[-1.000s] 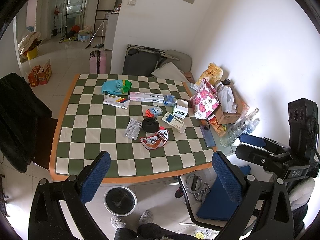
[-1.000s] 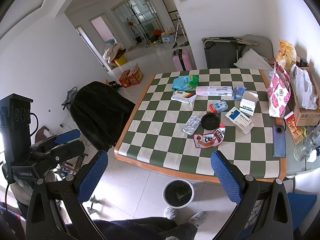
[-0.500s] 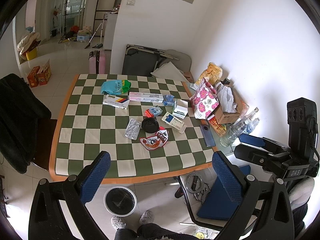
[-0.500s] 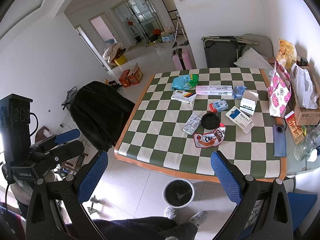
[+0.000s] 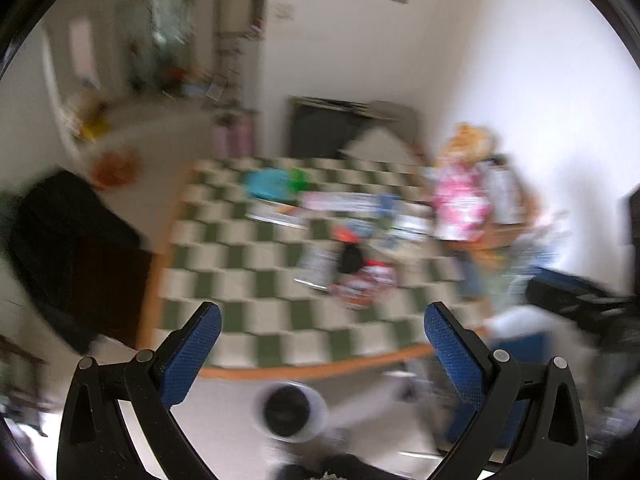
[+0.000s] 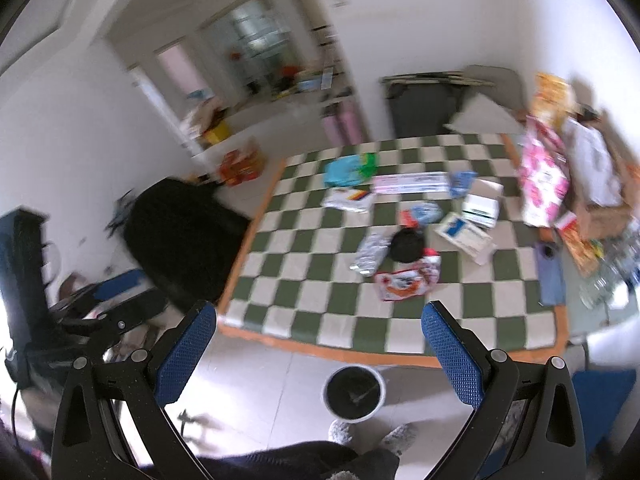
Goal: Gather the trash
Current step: 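Grasp the silver blister pack with the left tool while the right tool grasps a white medicine box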
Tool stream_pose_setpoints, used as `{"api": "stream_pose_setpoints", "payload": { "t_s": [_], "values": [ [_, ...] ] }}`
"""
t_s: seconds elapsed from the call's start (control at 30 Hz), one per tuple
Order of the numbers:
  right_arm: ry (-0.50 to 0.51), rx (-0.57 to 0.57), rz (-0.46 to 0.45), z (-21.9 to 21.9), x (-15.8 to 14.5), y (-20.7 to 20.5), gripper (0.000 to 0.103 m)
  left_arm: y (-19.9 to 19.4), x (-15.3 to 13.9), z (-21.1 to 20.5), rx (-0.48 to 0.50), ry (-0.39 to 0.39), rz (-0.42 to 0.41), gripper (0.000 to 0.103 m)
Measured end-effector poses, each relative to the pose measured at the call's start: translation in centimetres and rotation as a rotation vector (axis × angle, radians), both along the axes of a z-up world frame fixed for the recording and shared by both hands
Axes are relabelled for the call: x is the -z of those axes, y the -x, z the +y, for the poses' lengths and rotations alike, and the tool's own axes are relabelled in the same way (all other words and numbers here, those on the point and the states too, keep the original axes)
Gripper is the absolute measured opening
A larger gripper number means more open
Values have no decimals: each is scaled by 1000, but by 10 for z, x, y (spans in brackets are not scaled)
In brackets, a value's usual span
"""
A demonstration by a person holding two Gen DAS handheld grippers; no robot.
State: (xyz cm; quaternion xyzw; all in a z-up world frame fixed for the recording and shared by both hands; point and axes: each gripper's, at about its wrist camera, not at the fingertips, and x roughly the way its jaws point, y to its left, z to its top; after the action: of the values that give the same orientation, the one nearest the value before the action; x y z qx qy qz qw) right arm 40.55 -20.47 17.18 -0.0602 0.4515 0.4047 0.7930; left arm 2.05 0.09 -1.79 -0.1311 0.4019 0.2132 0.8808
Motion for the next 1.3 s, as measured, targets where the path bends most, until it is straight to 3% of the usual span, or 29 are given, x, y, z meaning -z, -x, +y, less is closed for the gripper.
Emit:
{"api": "stream_pose_setpoints", "payload": {
  "t_s": [0.03,0.17,0.4,0.63,0.9,1.13,1.3],
  "values": [
    [16,36,-7,2,4,-2,103,-8,8,4,-22,-48,20,103],
    [91,183,-25,5,30,-17,103,-32,48,26,-20,-28,80,103],
    [290,268,-5,9,107,-96,103,-88,119,54,-20,-61,247,103],
    [493,188,40,45,206,-214,103,-169,198,77,-63,-15,408,103],
    [726,-9,58,110,320,-336,103,-253,284,100,-125,48,581,103],
    [824,-169,63,148,385,-369,103,-285,318,113,-130,87,655,103],
    [769,-167,117,151,401,-374,97,-299,324,119,-123,99,665,103]
  ]
}}
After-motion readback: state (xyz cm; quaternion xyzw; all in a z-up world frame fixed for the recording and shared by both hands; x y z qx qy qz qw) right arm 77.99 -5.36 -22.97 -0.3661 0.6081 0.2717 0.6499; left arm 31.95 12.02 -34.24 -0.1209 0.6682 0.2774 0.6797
